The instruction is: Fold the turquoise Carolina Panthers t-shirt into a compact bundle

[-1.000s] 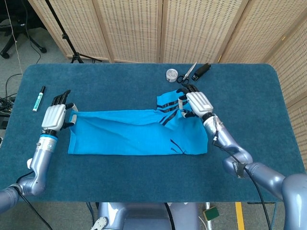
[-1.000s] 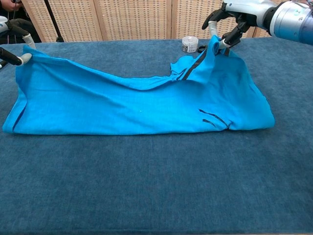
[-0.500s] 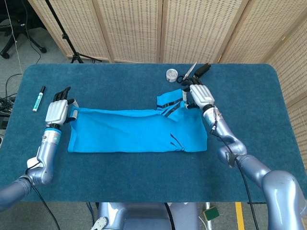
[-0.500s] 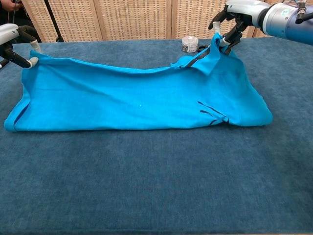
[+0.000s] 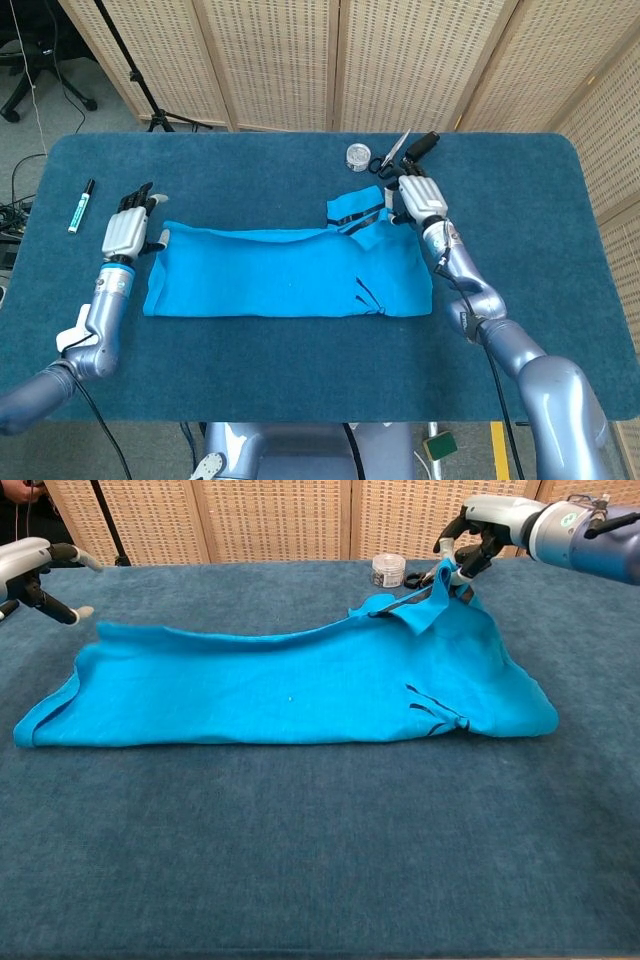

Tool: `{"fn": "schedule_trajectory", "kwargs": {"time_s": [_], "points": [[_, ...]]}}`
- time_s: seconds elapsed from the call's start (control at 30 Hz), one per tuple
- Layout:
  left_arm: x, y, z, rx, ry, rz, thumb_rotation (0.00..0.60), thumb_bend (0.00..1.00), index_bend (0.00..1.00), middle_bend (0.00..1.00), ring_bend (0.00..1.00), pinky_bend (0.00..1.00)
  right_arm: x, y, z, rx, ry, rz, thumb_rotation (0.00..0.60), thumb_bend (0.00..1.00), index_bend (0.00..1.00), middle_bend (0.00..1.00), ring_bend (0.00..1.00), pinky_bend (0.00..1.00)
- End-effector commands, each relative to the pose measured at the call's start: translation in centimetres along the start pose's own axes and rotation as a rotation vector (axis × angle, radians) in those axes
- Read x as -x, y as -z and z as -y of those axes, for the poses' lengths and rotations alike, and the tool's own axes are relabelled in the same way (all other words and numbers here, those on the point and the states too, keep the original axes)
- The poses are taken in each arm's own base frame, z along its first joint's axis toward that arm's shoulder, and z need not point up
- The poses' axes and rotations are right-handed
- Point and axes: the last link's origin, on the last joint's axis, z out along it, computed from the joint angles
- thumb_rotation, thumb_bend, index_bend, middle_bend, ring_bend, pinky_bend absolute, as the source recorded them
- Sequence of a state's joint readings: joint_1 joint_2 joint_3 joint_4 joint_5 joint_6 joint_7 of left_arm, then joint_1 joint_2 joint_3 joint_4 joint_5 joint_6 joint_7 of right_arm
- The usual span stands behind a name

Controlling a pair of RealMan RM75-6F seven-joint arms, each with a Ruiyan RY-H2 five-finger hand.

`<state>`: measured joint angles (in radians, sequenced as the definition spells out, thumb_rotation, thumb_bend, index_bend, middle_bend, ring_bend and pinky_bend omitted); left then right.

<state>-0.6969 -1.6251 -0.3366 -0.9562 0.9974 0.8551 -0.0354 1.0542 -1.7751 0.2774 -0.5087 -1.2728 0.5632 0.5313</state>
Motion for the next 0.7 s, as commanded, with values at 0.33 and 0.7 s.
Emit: {"fn": "schedule_trajectory", "kwargs": {"time_s": [0.33, 0.7], "points": [[-1.6, 1.6, 0.6, 0.002, 0.035, -0.034, 0.6, 0.21, 0.0, 0.0, 0.0, 0.0, 0.8, -1.2, 0.8, 0.03, 0.007, 0.007, 0.6, 0.47, 0.68, 0.23, 0.0, 0.0], [-2.5, 2.6, 1.2, -0.011, 0.033, -0.042, 0.6, 0.22, 0.0, 0.0, 0.0, 0.0, 0.0, -2.7, 0.9, 0.153, 0.009, -0.026, 0.6, 0.35, 0.56, 0.19, 0.0, 0.0]]}}
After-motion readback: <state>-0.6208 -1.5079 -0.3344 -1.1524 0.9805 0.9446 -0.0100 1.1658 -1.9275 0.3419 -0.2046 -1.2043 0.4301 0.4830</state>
